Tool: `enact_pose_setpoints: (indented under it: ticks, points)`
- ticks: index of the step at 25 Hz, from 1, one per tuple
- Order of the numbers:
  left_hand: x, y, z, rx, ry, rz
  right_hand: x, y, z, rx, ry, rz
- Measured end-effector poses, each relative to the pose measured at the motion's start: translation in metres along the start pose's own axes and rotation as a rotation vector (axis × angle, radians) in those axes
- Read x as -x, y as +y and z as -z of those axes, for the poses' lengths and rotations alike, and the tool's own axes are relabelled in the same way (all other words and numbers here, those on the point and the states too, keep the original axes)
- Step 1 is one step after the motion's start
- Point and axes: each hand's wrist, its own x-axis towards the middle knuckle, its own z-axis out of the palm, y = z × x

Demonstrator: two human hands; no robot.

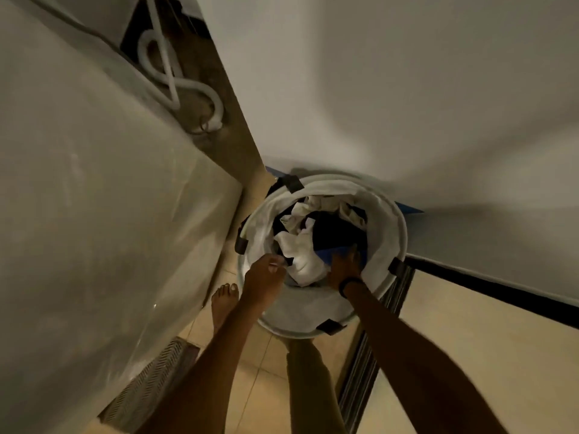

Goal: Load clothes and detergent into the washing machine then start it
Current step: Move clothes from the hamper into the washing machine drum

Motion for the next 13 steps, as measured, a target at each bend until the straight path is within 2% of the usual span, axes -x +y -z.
enact_pose_setpoints:
  ticks: [4,7,9,11,13]
  points:
    - [-0.004,-0.03,-0.023,0.111,0.018,0.041,-0.044,0.018,-0.028,-0.009,0.122,-0.106]
    - [0.022,-0.031,-0.021,-0.029,0.087,0.021,0.018,0.006,-0.004,-0.317,0.451,-0.04]
    - [0.047,-0.009,-0.011,-0.142,0.11,-0.053,0.099,0.001,0.02,-0.529,0.705,0.077]
    - [0.071,0.023,0.004,-0.241,0.085,-0.209,0.189,-0.004,0.045,-0.666,0.801,0.216]
    - [0.097,0.054,0.021,-0.358,0.062,-0.466,0.268,-0.016,0.077,-0.794,0.815,0.298]
